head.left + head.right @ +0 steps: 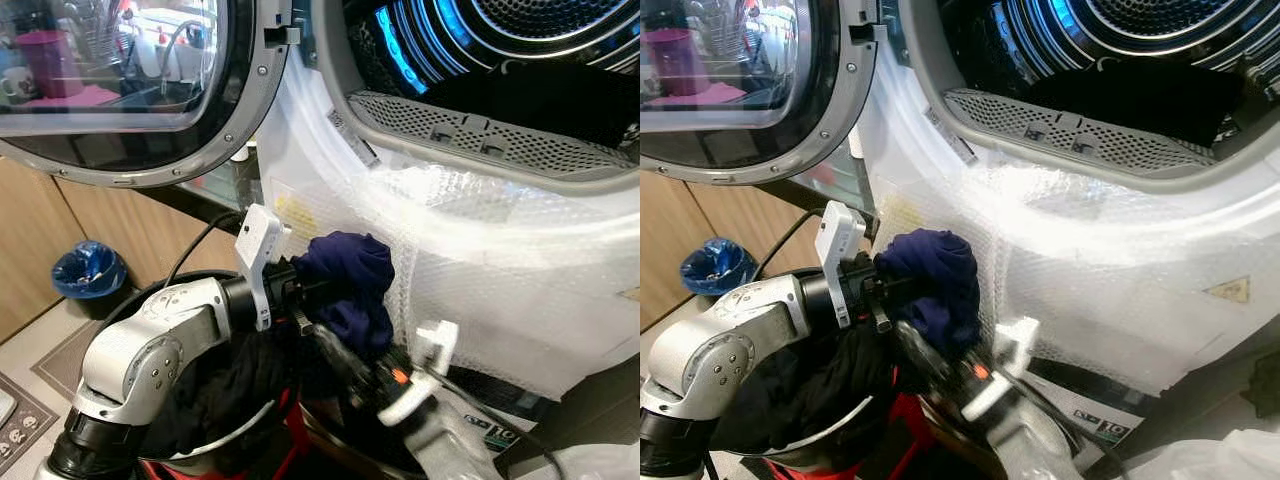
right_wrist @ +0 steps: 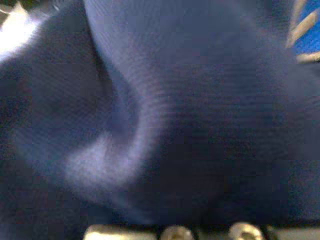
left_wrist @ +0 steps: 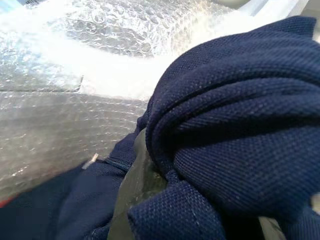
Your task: Clothes washing
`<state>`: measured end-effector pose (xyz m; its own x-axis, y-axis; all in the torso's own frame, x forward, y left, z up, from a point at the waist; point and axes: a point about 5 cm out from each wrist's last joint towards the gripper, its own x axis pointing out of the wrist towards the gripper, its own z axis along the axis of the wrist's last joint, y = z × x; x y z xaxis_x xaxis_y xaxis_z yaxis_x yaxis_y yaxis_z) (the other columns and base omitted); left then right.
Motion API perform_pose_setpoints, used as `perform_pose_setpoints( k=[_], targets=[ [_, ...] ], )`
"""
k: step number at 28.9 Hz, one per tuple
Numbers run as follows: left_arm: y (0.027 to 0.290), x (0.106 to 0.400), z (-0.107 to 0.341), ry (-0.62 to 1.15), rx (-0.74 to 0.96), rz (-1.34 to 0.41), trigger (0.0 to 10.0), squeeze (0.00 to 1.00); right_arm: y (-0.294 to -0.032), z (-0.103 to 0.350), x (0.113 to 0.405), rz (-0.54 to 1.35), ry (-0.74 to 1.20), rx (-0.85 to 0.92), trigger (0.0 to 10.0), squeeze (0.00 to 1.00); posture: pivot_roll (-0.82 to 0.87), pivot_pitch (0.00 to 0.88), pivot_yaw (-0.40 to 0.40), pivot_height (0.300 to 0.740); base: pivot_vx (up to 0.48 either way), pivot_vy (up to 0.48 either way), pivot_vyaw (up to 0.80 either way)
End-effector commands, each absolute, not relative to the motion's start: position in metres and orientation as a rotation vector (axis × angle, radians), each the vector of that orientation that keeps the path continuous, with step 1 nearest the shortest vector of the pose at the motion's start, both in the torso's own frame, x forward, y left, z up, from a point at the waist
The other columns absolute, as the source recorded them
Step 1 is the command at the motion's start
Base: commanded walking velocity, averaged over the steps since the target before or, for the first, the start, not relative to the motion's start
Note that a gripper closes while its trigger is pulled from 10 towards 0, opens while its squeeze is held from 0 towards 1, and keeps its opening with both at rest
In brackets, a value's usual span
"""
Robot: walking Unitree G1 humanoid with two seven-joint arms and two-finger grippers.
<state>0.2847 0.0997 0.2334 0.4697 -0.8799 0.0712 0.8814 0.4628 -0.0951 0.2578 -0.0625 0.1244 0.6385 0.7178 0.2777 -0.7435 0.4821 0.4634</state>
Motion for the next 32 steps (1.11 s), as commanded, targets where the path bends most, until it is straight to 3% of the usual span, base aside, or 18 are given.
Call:
perform_pose_setpoints(
  k=[1, 6, 11, 19, 25, 29, 30, 31, 32],
  targets=[
    [0.094, 0.285, 0.24, -0.028, -0.106, -1.112, 0.0, 0.0, -0.053, 0.12, 0.259, 0.87, -0.018, 0.516, 10.0, 0.0, -0.02, 0.084, 0.02, 0.74, 0.0, 0.0, 0.0],
    [0.093, 0.285, 0.239, -0.027, -0.11, -1.109, 0.0, 0.0, -0.049, 0.119, 0.263, 0.805, -0.023, 0.49, 10.0, 0.0, -0.02, 0.084, 0.02, 0.74, 0.0, 0.0, 0.0],
    [0.089, 0.285, 0.236, -0.02, -0.121, -1.103, 0.0, 0.0, -0.065, 0.117, 0.286, 0.525, -0.032, 0.541, 10.0, 0.0, -0.02, 0.084, 0.02, 0.74, 0.0, 0.0, 0.0],
    [0.084, 0.282, 0.234, -0.013, -0.148, -1.111, 0.0, 0.0, -0.067, 0.124, 0.292, 0.478, -0.062, 0.55, 10.0, 0.0, -0.02, 0.084, 0.019, 0.74, 0.0, 0.0, 0.0],
    [0.078, 0.278, 0.231, -0.005, -0.171, -1.13, 0.0, 0.0, -0.059, 0.139, 0.287, 0.598, -0.11, 0.78, 10.0, 0.0, -0.01, 0.084, 0.017, 0.74, 0.0, 0.0, 0.0],
    [0.078, 0.277, 0.231, -0.004, -0.173, -1.128, 0.0, 0.0, -0.058, 0.142, 0.283, 0.651, -0.12, 0.803, 10.0, 0.0, -0.01, 0.085, 0.017, 0.74, 0.0, 0.0, 0.0],
    [0.078, 0.277, 0.231, -0.003, -0.173, -1.128, 0.0, 0.0, -0.058, 0.143, 0.282, 0.66, -0.122, 0.814, 5.1, 0.0, -0.01, 0.085, 0.016, 0.74, 0.0, 0.0, 0.0],
    [0.078, 0.277, 0.231, -0.003, -0.173, -1.128, 0.0, 0.0, -0.058, 0.143, 0.281, 0.665, -0.124, 0.822, 5.1, 0.0, -0.01, 0.085, 0.016, 0.74, 0.0, 0.0, 0.0],
    [0.079, 0.277, 0.23, -0.002, -0.172, -1.127, 0.0, 0.0, -0.059, 0.143, 0.281, 0.666, -0.124, 0.833, 0.0, 0.0, -0.01, 0.085, 0.016, 0.74, 0.0, 0.0, 0.0]
  ],
)
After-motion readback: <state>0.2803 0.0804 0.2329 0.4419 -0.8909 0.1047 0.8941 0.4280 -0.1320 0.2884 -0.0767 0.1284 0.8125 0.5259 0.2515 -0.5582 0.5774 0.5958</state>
